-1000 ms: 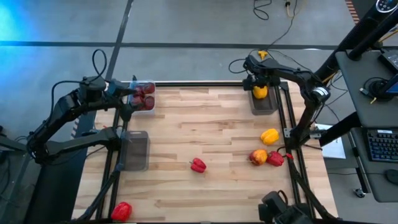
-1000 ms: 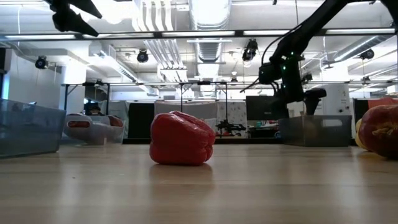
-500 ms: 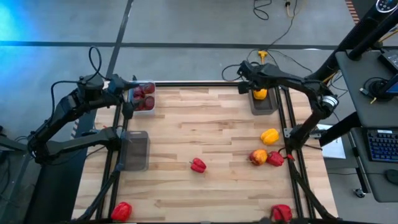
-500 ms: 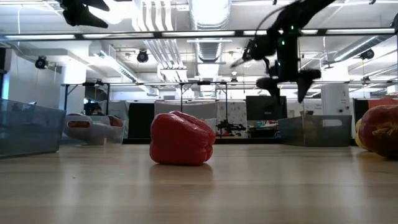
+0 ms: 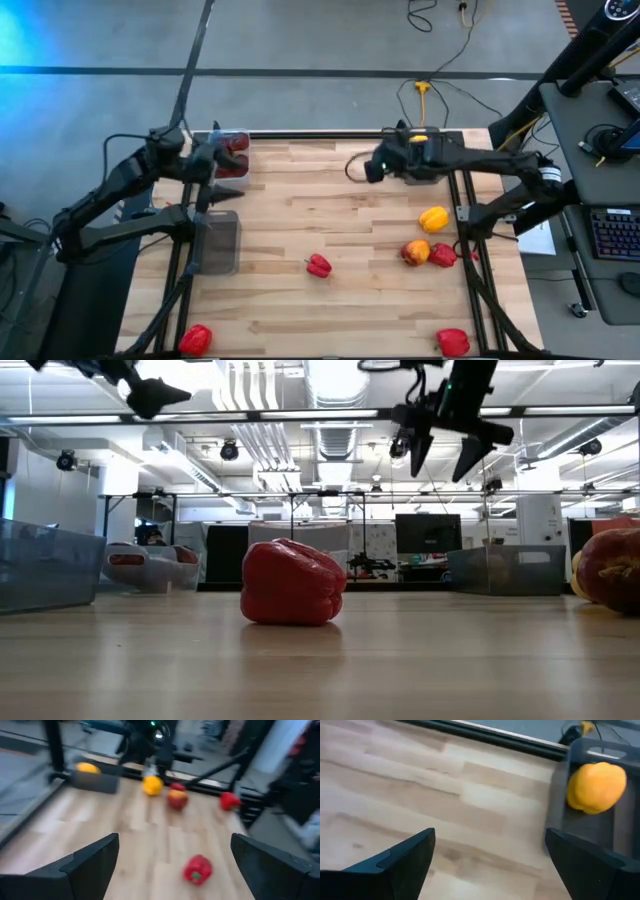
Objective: Sort produce into baskets
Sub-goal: Put the yellow bell pepper into the top black bin
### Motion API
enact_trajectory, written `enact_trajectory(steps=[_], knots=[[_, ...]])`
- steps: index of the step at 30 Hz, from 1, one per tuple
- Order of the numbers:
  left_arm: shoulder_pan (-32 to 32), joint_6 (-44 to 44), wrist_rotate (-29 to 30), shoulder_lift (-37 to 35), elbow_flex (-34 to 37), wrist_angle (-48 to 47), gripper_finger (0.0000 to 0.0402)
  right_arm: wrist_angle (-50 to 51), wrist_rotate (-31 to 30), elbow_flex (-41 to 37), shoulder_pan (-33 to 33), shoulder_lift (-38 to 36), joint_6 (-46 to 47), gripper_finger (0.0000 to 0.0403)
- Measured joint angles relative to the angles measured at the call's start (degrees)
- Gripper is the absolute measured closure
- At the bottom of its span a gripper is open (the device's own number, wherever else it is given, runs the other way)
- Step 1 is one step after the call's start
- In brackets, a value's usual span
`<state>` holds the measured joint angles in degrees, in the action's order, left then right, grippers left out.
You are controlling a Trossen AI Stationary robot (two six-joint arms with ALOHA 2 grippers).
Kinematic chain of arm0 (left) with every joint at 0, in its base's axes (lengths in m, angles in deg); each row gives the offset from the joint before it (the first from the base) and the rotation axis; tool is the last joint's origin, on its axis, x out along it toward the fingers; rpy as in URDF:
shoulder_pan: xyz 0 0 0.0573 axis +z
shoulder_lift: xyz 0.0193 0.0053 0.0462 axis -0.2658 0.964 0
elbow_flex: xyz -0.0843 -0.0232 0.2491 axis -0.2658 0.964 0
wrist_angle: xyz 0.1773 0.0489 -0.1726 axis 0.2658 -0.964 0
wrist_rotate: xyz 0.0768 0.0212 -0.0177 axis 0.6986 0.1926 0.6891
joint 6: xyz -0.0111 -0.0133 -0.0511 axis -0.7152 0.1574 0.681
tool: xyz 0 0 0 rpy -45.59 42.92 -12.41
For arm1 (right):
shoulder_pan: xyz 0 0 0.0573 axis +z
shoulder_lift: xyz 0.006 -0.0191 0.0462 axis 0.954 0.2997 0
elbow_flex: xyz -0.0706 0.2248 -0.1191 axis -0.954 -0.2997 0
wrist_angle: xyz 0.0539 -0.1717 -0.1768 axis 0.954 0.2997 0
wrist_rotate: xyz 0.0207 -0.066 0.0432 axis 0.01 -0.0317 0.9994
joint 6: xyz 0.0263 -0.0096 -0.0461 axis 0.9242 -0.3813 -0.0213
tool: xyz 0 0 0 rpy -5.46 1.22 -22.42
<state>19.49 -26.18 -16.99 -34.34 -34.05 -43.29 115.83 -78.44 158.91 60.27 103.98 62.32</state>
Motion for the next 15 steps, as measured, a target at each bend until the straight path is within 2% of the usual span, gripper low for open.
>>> enact_trajectory(steps=[4,7,10,15], knots=[[-1.16,5.25,-4.83,-0.23,4.79,7.63,0.0036,0.21,-0.26,0.0,6.78,-0.24,0.61,0.0035],[-3.68,9.88,-4.36,-1.66,6.61,14.05,0.0036,0.35,0.25,-0.05,10.87,-0.24,0.84,0.0035],[-7.65,11.47,2.46,-3.25,7.28,14.97,0.0036,3.71,2.5,0.55,13.55,-0.33,0.81,0.0035],[-14.43,11.93,15.14,-3.9,7.88,14.71,0.0036,17.87,10.27,2.03,14.33,-0.35,0.07,0.0035]])
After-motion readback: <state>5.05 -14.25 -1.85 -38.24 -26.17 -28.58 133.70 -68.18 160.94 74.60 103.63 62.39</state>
